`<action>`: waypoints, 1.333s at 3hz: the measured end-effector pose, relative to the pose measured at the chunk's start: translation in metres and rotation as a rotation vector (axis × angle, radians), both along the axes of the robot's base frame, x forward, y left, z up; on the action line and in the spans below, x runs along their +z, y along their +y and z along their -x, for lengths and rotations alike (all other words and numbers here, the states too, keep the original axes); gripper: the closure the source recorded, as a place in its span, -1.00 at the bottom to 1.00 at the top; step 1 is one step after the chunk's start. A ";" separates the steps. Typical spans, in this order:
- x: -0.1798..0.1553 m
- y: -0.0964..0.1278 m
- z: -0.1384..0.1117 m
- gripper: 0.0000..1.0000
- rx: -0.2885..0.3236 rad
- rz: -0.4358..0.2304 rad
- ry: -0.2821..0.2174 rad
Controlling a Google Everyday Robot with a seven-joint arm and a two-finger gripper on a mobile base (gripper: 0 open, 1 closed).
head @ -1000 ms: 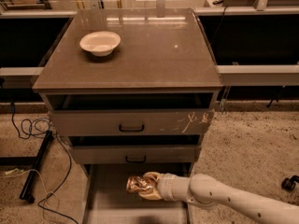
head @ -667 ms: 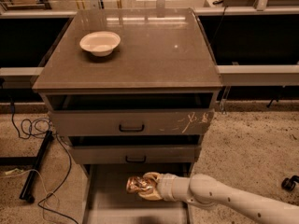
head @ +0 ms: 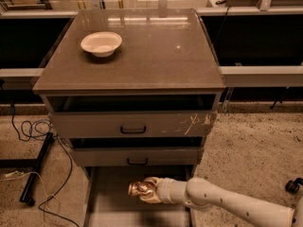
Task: Place orange can into bottom drawer
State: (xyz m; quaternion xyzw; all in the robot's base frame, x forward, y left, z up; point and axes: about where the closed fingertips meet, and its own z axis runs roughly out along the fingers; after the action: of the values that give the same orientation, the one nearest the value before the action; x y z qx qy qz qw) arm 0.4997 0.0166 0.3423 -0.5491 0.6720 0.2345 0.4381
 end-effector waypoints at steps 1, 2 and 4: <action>-0.026 -0.004 -0.014 1.00 -0.010 0.005 -0.021; -0.059 -0.009 -0.026 1.00 -0.032 0.002 -0.018; -0.141 -0.014 -0.047 1.00 -0.042 0.036 0.074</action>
Offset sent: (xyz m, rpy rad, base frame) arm 0.0440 -0.0203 -0.1006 0.0001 -0.0166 -0.0707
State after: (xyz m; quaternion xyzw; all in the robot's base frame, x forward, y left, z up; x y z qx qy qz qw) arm 0.5463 0.0027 0.2018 -0.5337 0.7031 0.2334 0.4079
